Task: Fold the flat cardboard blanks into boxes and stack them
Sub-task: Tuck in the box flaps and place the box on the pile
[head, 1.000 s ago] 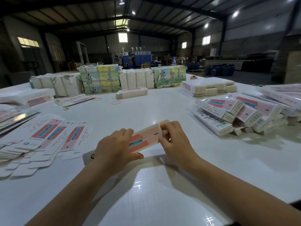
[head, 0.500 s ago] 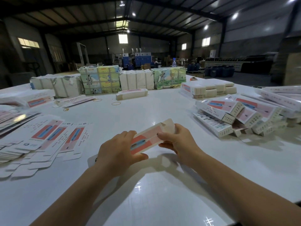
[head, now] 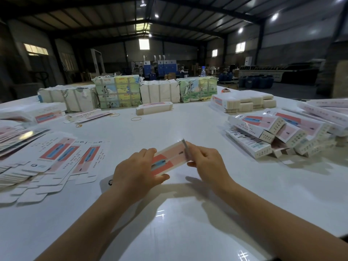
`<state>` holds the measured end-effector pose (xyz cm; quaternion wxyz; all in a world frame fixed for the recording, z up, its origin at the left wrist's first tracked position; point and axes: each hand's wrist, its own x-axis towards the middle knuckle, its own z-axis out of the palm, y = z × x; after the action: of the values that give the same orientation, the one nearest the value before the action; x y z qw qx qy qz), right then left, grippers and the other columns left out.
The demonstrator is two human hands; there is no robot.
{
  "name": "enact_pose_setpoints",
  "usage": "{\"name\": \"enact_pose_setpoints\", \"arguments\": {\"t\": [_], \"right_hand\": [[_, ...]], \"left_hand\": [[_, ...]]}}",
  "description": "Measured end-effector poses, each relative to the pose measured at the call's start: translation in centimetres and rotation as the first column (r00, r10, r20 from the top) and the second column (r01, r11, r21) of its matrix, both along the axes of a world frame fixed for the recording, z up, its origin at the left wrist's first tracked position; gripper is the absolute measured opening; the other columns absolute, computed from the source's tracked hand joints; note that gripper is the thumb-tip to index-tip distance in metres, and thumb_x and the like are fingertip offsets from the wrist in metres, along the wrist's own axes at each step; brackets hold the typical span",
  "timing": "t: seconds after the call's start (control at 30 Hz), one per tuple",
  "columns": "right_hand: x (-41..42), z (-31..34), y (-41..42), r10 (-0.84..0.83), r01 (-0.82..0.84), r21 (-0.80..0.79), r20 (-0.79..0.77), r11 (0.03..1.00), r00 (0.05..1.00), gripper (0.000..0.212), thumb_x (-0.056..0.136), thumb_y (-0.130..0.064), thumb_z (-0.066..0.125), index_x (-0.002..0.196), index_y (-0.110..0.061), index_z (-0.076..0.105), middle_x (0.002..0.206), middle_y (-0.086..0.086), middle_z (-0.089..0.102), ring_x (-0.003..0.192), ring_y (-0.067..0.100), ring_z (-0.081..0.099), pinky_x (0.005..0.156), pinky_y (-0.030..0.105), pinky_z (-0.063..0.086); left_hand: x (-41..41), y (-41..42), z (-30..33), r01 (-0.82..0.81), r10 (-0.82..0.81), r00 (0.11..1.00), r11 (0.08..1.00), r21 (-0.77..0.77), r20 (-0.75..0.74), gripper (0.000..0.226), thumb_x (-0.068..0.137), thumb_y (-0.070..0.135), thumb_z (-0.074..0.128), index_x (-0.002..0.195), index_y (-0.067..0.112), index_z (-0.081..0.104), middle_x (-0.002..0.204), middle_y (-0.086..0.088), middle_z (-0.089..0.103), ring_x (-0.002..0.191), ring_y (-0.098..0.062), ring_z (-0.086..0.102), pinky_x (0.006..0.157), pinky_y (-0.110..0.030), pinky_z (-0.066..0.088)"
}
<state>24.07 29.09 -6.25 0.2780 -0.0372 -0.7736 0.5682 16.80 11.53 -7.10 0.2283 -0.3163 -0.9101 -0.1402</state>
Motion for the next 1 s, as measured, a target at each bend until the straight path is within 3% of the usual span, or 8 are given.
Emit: {"name": "enact_pose_setpoints", "arguments": {"t": [0.1, 0.2, 0.4, 0.57, 0.67, 0.8, 0.87, 1.0], "right_hand": [[0.1, 0.6, 0.3, 0.122, -0.118, -0.212, 0.007, 0.97, 0.993, 0.02, 0.093, -0.018, 0.058, 0.086, -0.029, 0.073, 0.087, 0.003, 0.074, 0.089, 0.02, 0.067, 0.078, 0.033, 0.058], [0.3, 0.7, 0.3, 0.076, -0.081, -0.181, -0.035, 0.98, 0.996, 0.026, 0.091, -0.01, 0.057, 0.087, -0.031, 0.072, 0.088, 0.004, 0.074, 0.088, 0.022, 0.069, 0.078, 0.034, 0.059], [0.5, 0.9, 0.4, 0.088, -0.098, -0.196, -0.058, 0.976, 0.994, 0.025, 0.096, -0.021, 0.054, 0.086, -0.033, 0.073, 0.085, 0.004, 0.075, 0.087, 0.022, 0.07, 0.075, 0.036, 0.059], [0.4, 0.7, 0.5, 0.066, -0.072, -0.168, -0.036, 0.983, 0.997, 0.042, 0.093, -0.016, 0.058, 0.069, -0.047, 0.073, 0.082, -0.006, 0.074, 0.085, 0.017, 0.068, 0.074, 0.027, 0.057], [0.2, 0.7, 1.2, -0.045, 0.043, -0.095, -0.018, 0.995, 0.999, 0.051, 0.088, -0.012, 0.063, 0.06, -0.054, 0.068, 0.077, -0.008, 0.068, 0.072, 0.004, 0.061, 0.066, 0.018, 0.045], [0.1, 0.4, 1.6, -0.048, 0.046, 0.059, 0.021, 0.997, 0.999, 0.049, 0.082, -0.004, 0.062, 0.067, -0.05, 0.071, 0.074, 0.006, 0.066, 0.062, 0.009, 0.056, 0.065, 0.029, 0.047], [0.0, 0.1, 1.4, -0.093, 0.087, 0.225, 0.015, 0.97, 0.996, 0.03, 0.085, -0.005, 0.061, 0.079, -0.031, 0.076, 0.078, 0.016, 0.062, 0.069, 0.023, 0.057, 0.066, 0.03, 0.045], [0.1, -0.5, 1.0, -0.143, 0.106, 0.529, 0.029, 0.842, 0.989, 0.024, 0.092, -0.009, 0.05, 0.092, -0.012, 0.074, 0.076, 0.007, 0.052, 0.07, 0.021, 0.05, 0.059, 0.023, 0.033]], "left_hand": [[-0.1, 0.1, 0.0, 0.008, -0.008, 1.0, 1.0, 0.007, -0.016, 0.069, 0.077, 0.063, 0.06, 0.131, 0.026, 0.042, 0.116, 0.007, 0.057, 0.091, -0.011, 0.057, 0.072, -0.025, 0.051], [0.1, 0.1, -0.1, 0.023, -0.021, 0.999, 0.999, 0.036, -0.043, 0.069, 0.075, 0.062, 0.063, 0.131, 0.025, 0.045, 0.115, 0.005, 0.06, 0.088, -0.012, 0.058, 0.069, -0.026, 0.051], [0.5, 0.2, 0.1, 0.034, -0.029, 0.997, 0.997, 0.075, -0.066, 0.069, 0.073, 0.058, 0.068, 0.129, 0.022, 0.05, 0.109, 0.002, 0.063, 0.08, -0.012, 0.056, 0.064, -0.027, 0.05], [0.8, 0.1, 0.5, 0.044, -0.046, 0.985, 0.999, -0.014, -0.167, 0.069, 0.061, 0.049, 0.082, 0.113, 0.01, 0.063, 0.09, -0.006, 0.069, 0.066, -0.021, 0.064, 0.051, -0.033, 0.053], [0.8, 0.2, 0.8, 0.043, -0.063, 0.954, 0.996, -0.073, -0.294, 0.072, 0.048, 0.046, 0.089, 0.102, 0.004, 0.067, 0.078, -0.009, 0.068, 0.056, -0.025, 0.063, 0.042, -0.034, 0.051], [0.6, 0.1, 0.7, 0.019, -0.063, 0.942, 0.99, -0.137, -0.328, 0.071, 0.046, 0.047, 0.09, 0.098, 0.004, 0.068, 0.075, -0.008, 0.067, 0.055, -0.026, 0.062, 0.041, -0.034, 0.049], [0.5, 0.0, 0.6, 0.01, -0.06, 0.947, 0.988, -0.156, -0.316, 0.069, 0.047, 0.048, 0.09, 0.096, 0.004, 0.068, 0.074, -0.007, 0.067, 0.055, -0.026, 0.061, 0.041, -0.032, 0.048], [0.4, -0.2, 0.1, 0.004, -0.041, 0.971, 0.988, -0.153, -0.236, 0.066, 0.061, 0.052, 0.081, 0.105, 0.007, 0.064, 0.085, -0.005, 0.067, 0.065, -0.023, 0.062, 0.049, -0.032, 0.05]]}}
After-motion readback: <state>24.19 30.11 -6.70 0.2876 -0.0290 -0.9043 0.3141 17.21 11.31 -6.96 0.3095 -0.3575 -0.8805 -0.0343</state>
